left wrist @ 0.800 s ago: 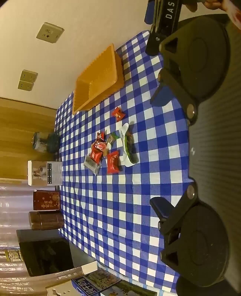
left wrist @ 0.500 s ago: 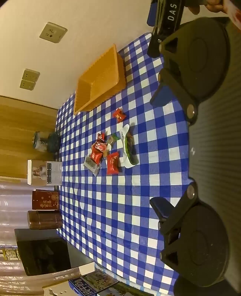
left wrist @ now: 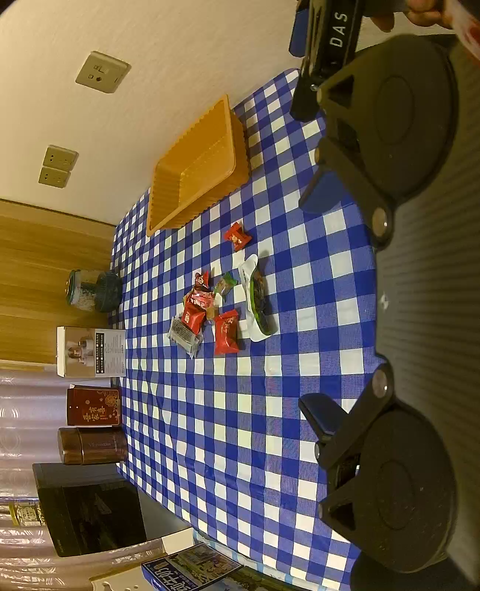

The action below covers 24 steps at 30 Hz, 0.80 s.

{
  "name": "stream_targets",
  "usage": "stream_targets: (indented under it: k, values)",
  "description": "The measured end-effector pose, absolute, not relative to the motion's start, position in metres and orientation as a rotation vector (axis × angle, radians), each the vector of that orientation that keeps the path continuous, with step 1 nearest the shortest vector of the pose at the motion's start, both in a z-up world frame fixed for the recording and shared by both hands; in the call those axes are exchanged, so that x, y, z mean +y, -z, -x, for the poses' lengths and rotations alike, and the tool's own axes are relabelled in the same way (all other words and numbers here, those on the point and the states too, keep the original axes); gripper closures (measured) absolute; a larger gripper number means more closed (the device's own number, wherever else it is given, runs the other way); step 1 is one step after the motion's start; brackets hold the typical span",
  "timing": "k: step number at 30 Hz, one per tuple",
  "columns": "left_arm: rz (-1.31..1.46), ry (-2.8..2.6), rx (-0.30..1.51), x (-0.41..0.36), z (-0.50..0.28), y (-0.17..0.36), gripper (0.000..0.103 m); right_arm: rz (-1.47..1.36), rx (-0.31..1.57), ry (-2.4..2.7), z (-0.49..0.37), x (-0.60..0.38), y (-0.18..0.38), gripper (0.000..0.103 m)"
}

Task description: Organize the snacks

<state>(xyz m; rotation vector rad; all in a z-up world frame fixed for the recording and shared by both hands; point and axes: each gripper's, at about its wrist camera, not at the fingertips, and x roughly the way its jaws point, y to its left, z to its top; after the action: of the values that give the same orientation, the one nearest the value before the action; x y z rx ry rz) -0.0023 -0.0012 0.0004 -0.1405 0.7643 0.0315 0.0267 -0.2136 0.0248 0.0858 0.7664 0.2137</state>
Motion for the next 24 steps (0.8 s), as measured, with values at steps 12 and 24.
stream_targets:
  k: [12,24]
  values:
    - [0.141,-0.029,0.765,0.0023,0.0023,0.0001,0.0,-0.086,0.766,-0.214,-0.0275,-0.2136,-0.0256,0.0]
    - [0.14,-0.03,0.762,0.0037,0.0026,0.0,0.0,-0.087,0.765,-0.213,-0.0271,-0.2139,-0.0265,0.0]
